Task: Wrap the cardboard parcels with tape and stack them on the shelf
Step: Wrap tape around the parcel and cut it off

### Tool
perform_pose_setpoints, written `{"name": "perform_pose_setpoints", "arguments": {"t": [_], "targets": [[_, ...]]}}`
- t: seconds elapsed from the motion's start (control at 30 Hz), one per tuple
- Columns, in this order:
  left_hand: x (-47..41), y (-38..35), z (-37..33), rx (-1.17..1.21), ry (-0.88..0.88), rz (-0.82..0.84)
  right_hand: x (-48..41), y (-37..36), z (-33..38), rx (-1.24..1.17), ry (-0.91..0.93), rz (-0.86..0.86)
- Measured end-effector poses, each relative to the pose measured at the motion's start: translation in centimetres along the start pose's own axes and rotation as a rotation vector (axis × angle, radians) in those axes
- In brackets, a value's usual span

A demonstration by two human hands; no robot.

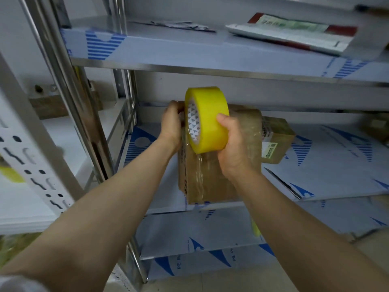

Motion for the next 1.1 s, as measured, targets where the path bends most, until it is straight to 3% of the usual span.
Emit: {"name": "perform_pose_setpoints", "arguments": {"t": [0.13, 0.23, 0.47, 0.6, 0.73, 0.8, 0.93, 1.1], "targets": [[1.7, -0.4, -0.3, -0.114, -0.097, 0.025, 5.0, 1.4, -0.3, 0.172, -0.019, 0.090], [3.1, 0.1, -0.8, -0.358, -0.203, 0.211, 8.5, 1.1, -0.7, 0.185, -0.042, 0.196], [5.6, 1.3, -1.0, -0.782, -0.200, 0.539, 11.9, 0.8, -2.1, 0.129, 0.023, 0.111], [5.8, 0.3, -1.3, -0.883, -0.352, 0.481, 10.8, 1.1, -1.6, 0.134, 0.084, 0.078], [5.5, -0.2, -0.3, -0.897, -0.313, 0.487, 10.1, 3.0, -1.4, 0.140, 0.117, 0.047], [5.4, 0.0, 0.3, -0.913, -0.336, 0.506, 11.0, 3.3, -2.3, 0.127, 0.080, 0.043], [5.7, -0.1, 0.3, -0.963, -0.437, 0.482, 12.8, 2.3, -5.0, -0.031, -0.081, -0.124], [6.4, 0.2, 0.6, -1.063, -0.500, 0.430, 12.8, 2.1, -4.5, -0.009, -0.119, -0.160]]}}
Point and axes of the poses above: each hand's wrist, its own x-axis away from the middle knuckle, its own y-axis out of the back of the hand, z = x × y, the point moved 3 cm from there along -x, towards the middle knuckle
